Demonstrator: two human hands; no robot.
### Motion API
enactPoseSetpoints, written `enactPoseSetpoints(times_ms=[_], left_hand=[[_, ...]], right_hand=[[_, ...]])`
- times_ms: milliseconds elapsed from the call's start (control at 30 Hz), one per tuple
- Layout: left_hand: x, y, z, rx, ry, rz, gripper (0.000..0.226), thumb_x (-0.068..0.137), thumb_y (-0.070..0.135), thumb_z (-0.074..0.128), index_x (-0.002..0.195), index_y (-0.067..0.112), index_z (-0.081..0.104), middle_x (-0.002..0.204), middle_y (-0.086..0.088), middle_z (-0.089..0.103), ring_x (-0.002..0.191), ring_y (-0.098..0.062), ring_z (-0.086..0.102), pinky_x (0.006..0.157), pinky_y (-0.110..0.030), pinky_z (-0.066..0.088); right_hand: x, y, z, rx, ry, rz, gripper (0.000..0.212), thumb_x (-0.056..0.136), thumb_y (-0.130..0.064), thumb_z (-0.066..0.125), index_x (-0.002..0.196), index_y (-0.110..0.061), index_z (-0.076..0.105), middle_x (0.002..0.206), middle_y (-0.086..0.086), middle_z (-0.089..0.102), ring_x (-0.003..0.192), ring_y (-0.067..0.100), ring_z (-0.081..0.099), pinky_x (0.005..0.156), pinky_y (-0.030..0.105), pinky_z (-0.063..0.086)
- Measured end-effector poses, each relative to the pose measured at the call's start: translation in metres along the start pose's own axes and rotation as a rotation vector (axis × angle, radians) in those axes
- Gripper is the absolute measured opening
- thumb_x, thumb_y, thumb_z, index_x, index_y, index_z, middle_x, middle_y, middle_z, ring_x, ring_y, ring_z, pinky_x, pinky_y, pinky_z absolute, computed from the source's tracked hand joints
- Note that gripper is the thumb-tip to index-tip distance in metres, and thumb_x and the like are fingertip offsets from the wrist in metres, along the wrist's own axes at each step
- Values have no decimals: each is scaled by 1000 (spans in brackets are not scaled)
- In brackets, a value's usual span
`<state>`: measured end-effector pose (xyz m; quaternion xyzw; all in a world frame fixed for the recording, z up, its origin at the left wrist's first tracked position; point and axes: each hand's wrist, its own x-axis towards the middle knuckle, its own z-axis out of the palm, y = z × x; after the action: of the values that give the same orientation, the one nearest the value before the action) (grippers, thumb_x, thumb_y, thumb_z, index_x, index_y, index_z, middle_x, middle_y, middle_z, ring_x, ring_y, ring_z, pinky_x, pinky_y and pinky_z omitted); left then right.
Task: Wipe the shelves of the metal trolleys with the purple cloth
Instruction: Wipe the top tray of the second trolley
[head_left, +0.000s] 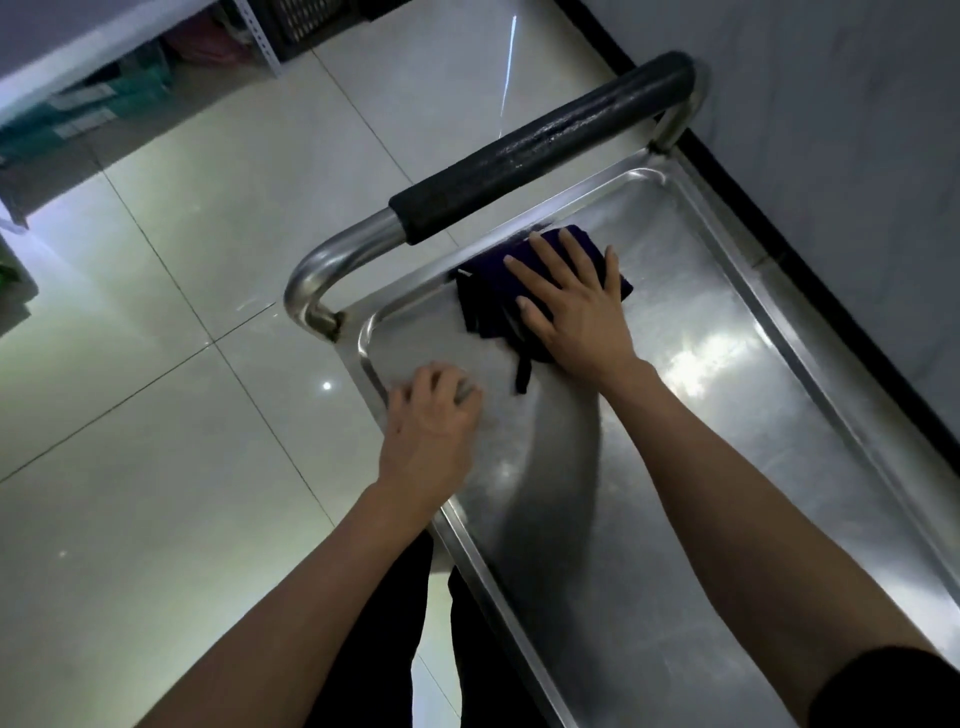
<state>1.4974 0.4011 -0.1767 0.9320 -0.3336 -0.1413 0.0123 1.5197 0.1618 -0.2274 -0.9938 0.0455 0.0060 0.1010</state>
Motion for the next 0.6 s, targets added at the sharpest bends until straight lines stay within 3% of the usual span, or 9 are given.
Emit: enactPoseSetpoints(times_ms=[133, 333, 600], left_hand=[[-2, 9, -3, 10, -59, -17, 45, 76, 10, 69, 120, 13, 63, 126, -10, 55, 121, -35, 49, 89, -51, 48], [0, 13, -5, 9, -102, -20, 43, 77, 17, 69, 119, 10, 67, 127, -13, 59, 127, -40, 51, 94, -56, 52], [-2, 11, -4, 17, -105, 69, 50, 75, 14, 71, 123, 0, 64, 130, -19, 55, 132, -44, 45, 105, -54, 47]], right_hand=[[10, 47, -10, 29, 1, 97, 51, 105, -55, 21, 154, -45, 29, 165, -6, 26, 154, 23, 10, 120, 62, -1], [38, 103, -25, 36, 16, 295, 52, 104, -50, 21, 155, -42, 29, 164, -3, 26, 155, 24, 6, 120, 62, -2], [19, 77, -22, 116, 7, 357, 54, 103, -53, 21, 155, -41, 30, 167, -3, 20, 155, 23, 3, 121, 59, -4]])
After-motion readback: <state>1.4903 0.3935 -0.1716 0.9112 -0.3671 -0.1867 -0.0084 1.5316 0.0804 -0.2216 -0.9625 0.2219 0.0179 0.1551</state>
